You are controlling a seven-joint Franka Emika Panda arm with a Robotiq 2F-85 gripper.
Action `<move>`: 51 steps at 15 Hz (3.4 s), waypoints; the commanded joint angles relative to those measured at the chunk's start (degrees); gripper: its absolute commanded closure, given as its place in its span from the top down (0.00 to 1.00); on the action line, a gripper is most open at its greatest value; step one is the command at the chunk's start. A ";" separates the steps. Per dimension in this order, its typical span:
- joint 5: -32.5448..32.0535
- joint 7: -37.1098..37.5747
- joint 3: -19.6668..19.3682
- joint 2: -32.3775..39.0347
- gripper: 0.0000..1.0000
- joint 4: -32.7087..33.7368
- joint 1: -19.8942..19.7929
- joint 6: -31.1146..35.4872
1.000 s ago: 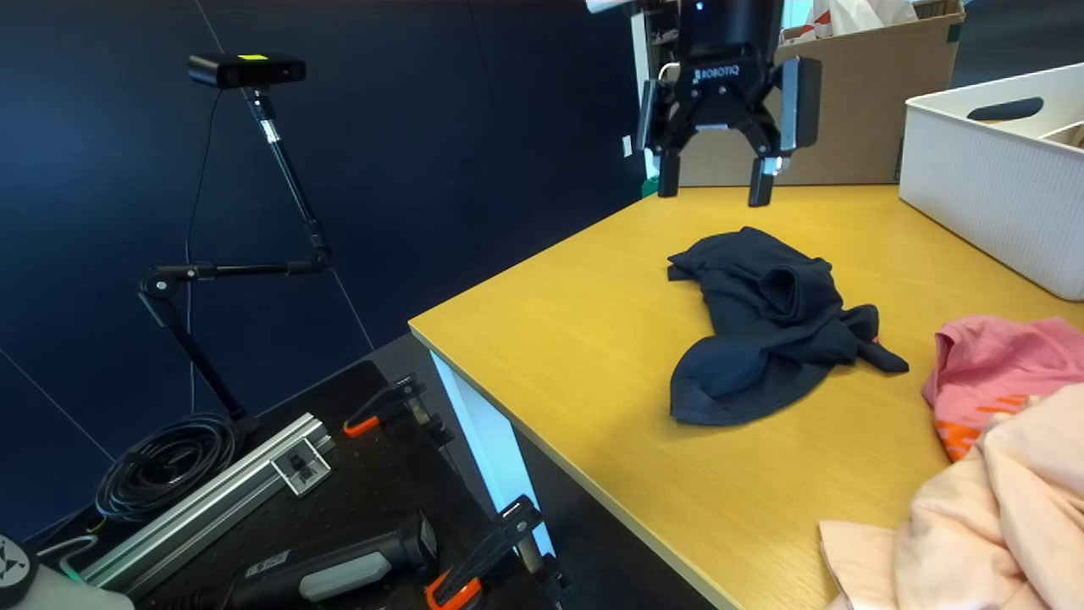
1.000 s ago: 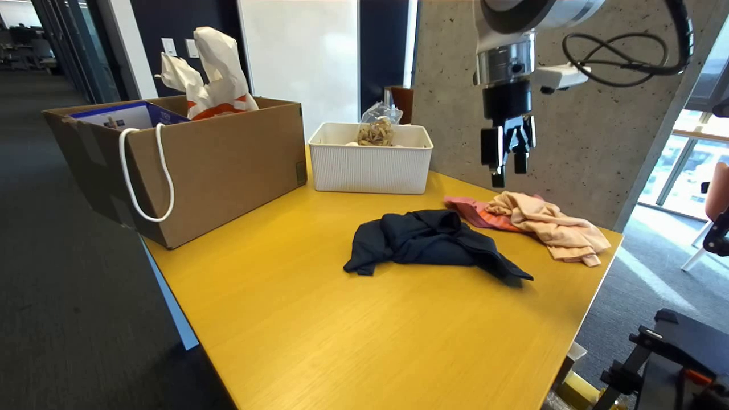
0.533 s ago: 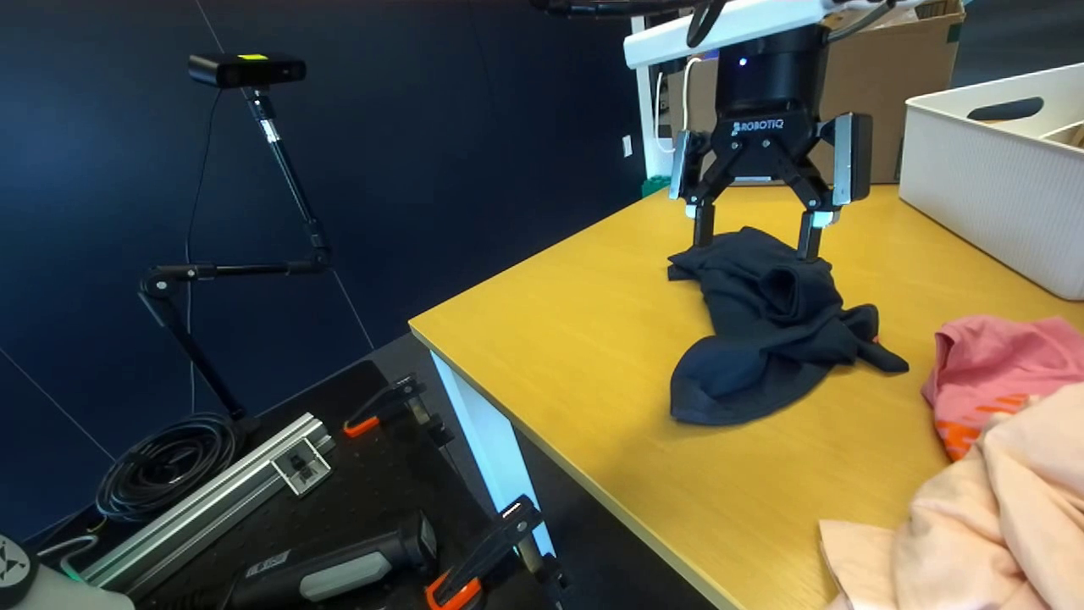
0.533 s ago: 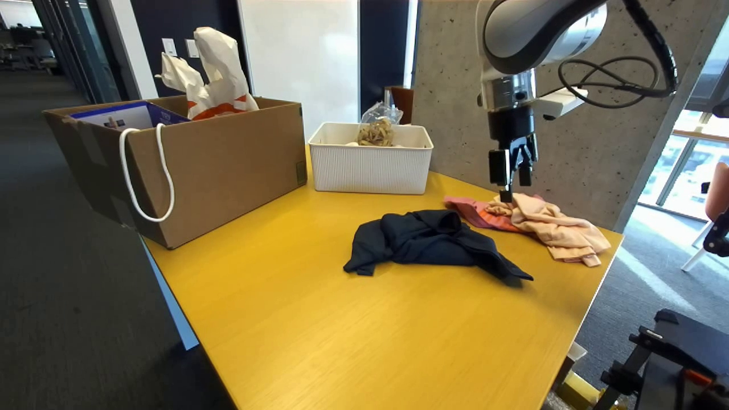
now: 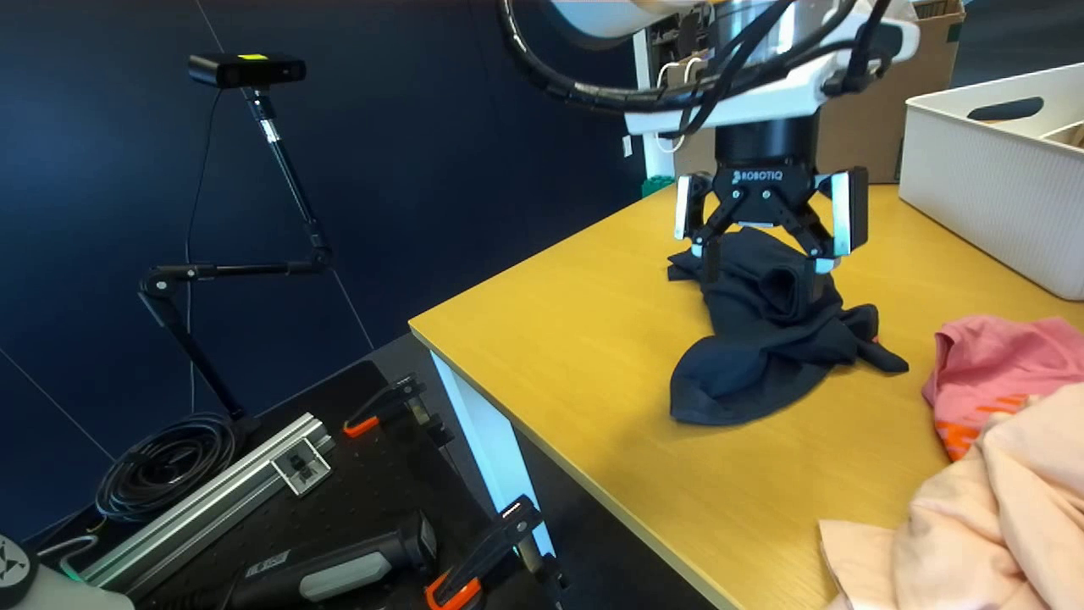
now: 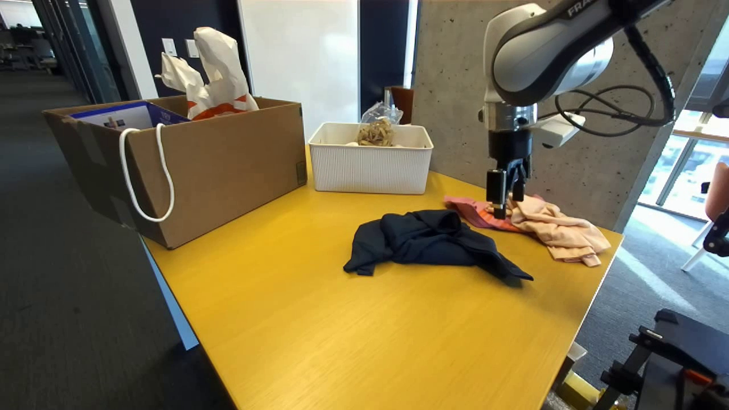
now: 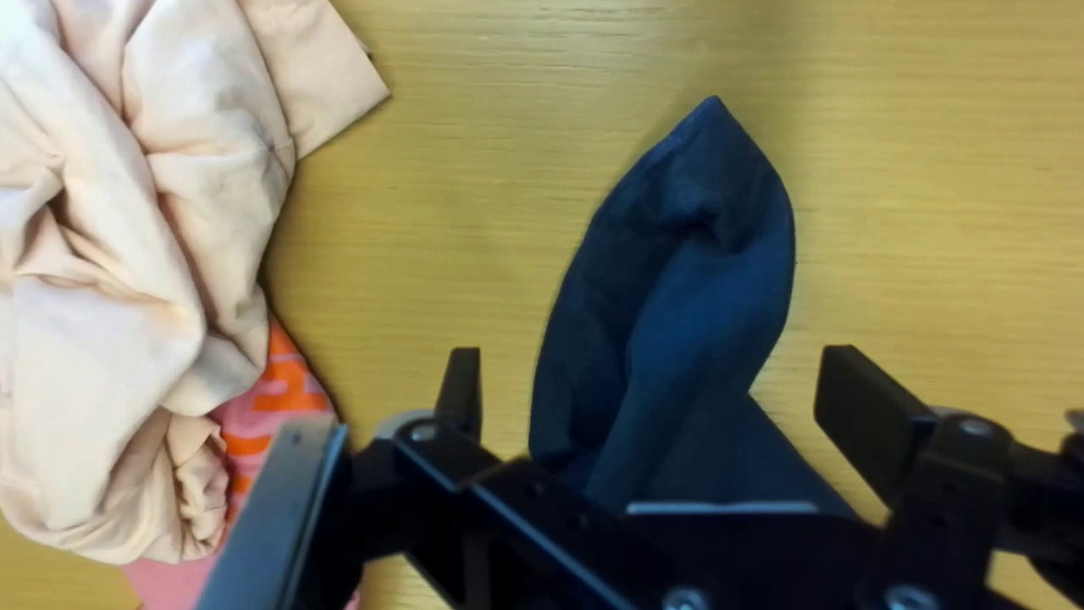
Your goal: Fold the blue t-shirt from bottom top.
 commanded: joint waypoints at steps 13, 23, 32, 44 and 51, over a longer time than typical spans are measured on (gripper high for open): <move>0.52 -10.90 2.58 2.54 1.00 -12.59 -4.71 21.22; -0.03 -13.64 5.75 10.51 0.74 -7.39 -5.68 28.79; -0.91 -10.71 4.31 4.87 0.05 -15.94 -4.59 30.66; -2.49 -3.25 0.90 -21.11 0.00 -38.16 -0.42 38.51; 0.29 -2.26 1.46 -21.52 0.00 -23.91 0.20 31.74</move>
